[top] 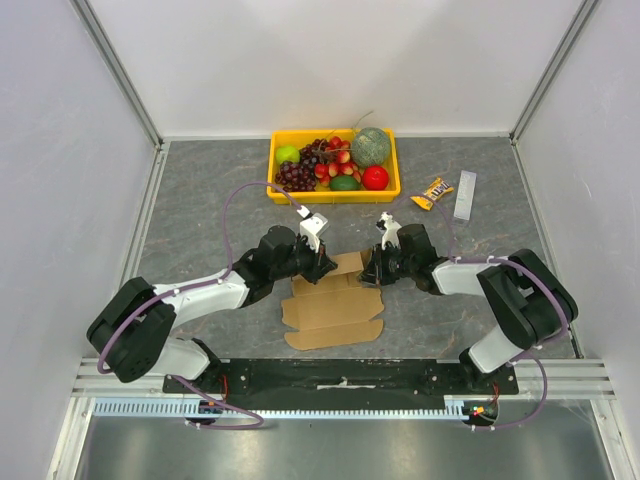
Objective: Fold the paper box
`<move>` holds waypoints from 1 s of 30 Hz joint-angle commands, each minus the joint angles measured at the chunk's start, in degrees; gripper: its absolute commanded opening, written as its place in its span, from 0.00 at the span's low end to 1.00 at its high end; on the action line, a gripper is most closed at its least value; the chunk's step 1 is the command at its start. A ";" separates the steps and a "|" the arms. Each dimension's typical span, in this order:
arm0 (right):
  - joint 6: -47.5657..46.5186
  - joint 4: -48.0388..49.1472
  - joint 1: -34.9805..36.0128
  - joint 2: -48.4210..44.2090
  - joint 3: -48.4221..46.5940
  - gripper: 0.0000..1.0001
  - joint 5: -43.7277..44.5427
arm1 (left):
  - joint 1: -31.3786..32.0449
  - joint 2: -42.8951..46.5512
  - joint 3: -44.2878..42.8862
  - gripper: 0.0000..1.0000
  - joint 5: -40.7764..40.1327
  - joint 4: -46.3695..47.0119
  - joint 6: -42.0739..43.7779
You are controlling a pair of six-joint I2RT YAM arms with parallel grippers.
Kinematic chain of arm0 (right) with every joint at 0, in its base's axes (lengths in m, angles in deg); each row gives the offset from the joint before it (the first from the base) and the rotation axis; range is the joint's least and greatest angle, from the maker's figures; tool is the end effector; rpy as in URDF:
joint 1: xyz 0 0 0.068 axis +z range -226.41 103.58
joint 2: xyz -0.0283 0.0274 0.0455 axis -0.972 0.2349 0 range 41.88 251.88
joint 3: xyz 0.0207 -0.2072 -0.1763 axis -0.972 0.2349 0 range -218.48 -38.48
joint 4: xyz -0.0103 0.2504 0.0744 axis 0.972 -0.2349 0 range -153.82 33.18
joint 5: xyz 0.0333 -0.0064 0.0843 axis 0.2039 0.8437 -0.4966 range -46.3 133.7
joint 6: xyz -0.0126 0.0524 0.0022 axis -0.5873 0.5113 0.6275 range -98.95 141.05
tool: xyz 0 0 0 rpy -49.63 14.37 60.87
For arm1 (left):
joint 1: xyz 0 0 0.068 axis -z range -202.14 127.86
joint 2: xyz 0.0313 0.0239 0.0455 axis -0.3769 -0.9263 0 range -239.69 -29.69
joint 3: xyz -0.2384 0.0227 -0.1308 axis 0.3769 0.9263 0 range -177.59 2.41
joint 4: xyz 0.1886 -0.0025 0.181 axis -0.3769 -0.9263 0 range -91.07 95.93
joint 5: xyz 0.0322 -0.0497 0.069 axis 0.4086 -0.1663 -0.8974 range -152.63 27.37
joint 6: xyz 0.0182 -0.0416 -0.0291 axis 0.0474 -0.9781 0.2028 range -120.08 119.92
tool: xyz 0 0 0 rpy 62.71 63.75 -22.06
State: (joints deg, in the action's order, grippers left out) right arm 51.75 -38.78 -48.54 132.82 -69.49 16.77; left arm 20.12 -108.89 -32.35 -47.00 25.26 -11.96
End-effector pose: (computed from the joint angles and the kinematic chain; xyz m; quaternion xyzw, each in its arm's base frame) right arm 0.2378 0.1441 0.1249 -0.0730 0.8901 0.3794 0.2417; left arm 0.2048 -0.1992 0.1983 0.2895 0.7877 -0.3441 0.4211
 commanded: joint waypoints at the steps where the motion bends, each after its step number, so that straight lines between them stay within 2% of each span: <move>1: -1.25 -2.22 0.07 1.44 -0.37 0.11 1.10 | 0.37 -0.96 -1.18 0.02 0.62 -1.58 1.51; 6: -3.44 -7.30 0.07 -4.96 -0.98 0.15 3.20 | 0.37 -0.96 -1.10 0.02 0.62 -1.58 1.51; 12: -8.10 -20.48 -0.02 -16.74 -5.29 0.31 12.42 | 0.45 -0.96 -1.18 0.02 0.62 -1.67 1.51; 19: -12.76 -32.01 -0.19 -22.29 -10.56 0.40 22.72 | 0.37 -0.87 -1.27 0.02 0.62 -1.67 1.42; 23: -12.86 -33.60 -0.11 -22.38 -10.31 0.37 17.47 | 0.37 -0.96 -1.18 0.02 0.53 -1.75 1.51; 27: -9.62 -27.12 -0.11 -23.00 -5.22 0.28 5.69 | 0.37 -0.96 -1.18 0.02 0.45 -1.75 1.51; 30: -7.15 -23.50 -0.02 -22.12 -1.79 0.19 3.03 | 0.37 -0.96 -1.18 0.02 0.36 -1.75 1.60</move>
State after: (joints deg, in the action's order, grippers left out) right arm 41.54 -66.76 -48.51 110.81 -75.19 27.28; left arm 20.36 -108.93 -32.35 -47.00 24.93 -11.96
